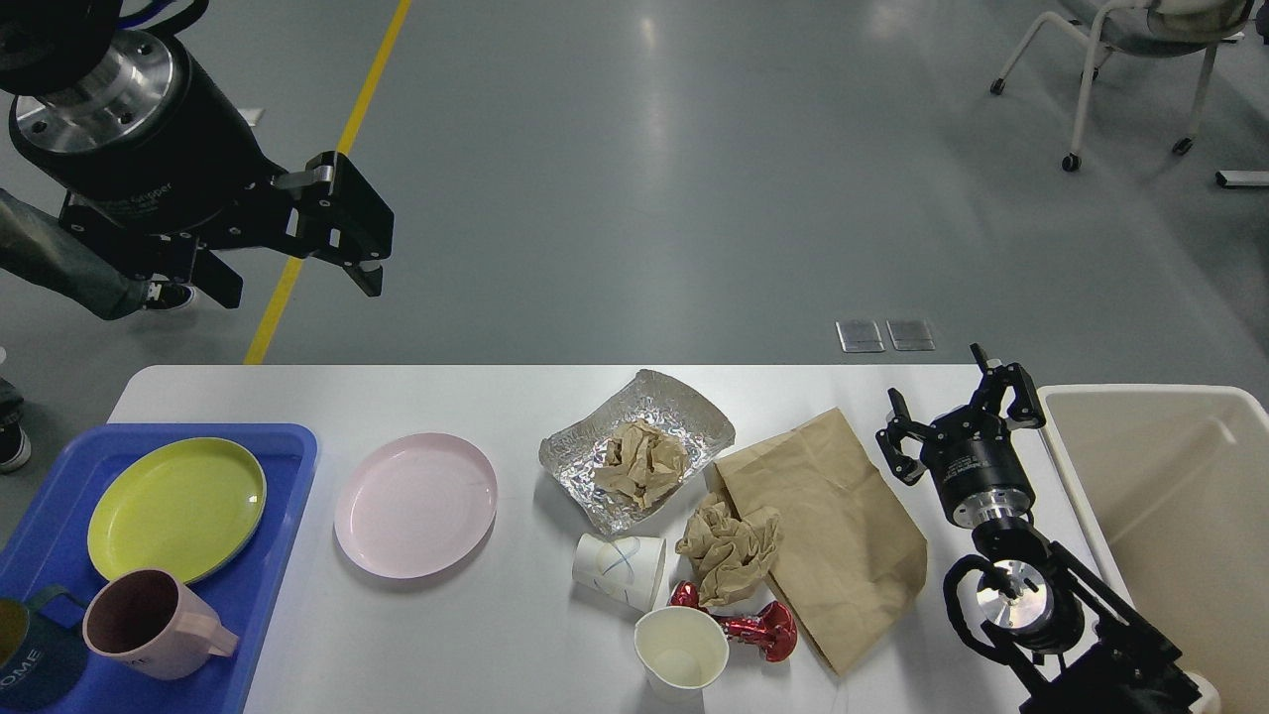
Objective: Tidy desktop
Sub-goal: 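Raise the left gripper and move it over the pink plate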
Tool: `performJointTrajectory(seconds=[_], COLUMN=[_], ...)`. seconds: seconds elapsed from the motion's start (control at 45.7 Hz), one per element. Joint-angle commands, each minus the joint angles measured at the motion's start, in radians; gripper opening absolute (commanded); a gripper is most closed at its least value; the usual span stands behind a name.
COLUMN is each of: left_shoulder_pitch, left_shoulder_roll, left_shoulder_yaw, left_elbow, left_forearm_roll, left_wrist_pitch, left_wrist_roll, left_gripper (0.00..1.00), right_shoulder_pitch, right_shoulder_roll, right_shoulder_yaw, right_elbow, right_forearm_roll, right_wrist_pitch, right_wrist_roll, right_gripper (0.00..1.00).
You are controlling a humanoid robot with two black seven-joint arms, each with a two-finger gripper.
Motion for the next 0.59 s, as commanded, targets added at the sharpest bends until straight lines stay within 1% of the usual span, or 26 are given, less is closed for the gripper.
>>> performJointTrajectory(seconds=[0.0, 0.066, 0.087, 0.153, 0.262, 0.328, 0.437, 0.503, 0.569], left_shoulder_pitch=[0.062, 0.083, 0.1, 0.135, 0.206, 0.273, 0.428, 0.508, 0.574], left_shoulder_roll=[0.001, 0.007, 0.012, 0.021, 0.03, 0.038, 0.039, 0.036, 0.036], left_shoulder_yaw=[-0.006, -0.004, -0.002, -0.007, -0.028, -0.045, -0.065, -0.065, -0.071], left_elbow=[0.002, 0.002, 0.008, 0.013, 0.046, 0.08, 0.161, 0.201, 0.215], left_forearm_roll=[0.014, 0.016, 0.014, 0.013, 0.001, -0.009, -0.065, -0.107, -0.15], left_wrist_pitch=[0.033, 0.081, 0.114, 0.14, 0.156, 0.17, 0.217, 0.269, 0.349], left_wrist_roll=[0.005, 0.006, 0.006, 0.0, -0.009, -0.006, -0.003, 0.0, 0.002], left_gripper=[0.96, 0.96, 0.96, 0.96, 0.96, 0.96, 0.94, 0.93, 0.93], right_shoulder_pitch=[0.0, 0.0, 0.0, 0.0, 0.0, 0.0, 0.0, 0.0, 0.0], right_shoulder_roll=[0.0, 0.0, 0.0, 0.0, 0.0, 0.0, 0.0, 0.0, 0.0], right_shoulder_yaw=[0.0, 0.0, 0.0, 0.0, 0.0, 0.0, 0.0, 0.0, 0.0], right_elbow=[0.0, 0.0, 0.0, 0.0, 0.0, 0.0, 0.0, 0.0, 0.0], right_forearm_roll=[-0.001, 0.0, 0.0, 0.0, -0.001, 0.0, 0.0, 0.0, 0.0], right_wrist_pitch=[0.0, 0.0, 0.0, 0.0, 0.0, 0.0, 0.0, 0.0, 0.0], right_wrist_roll=[0.0, 0.0, 0.0, 0.0, 0.0, 0.0, 0.0, 0.0, 0.0], right_gripper=[1.0, 1.0, 1.0, 1.0, 1.0, 1.0, 1.0, 1.0, 1.0])
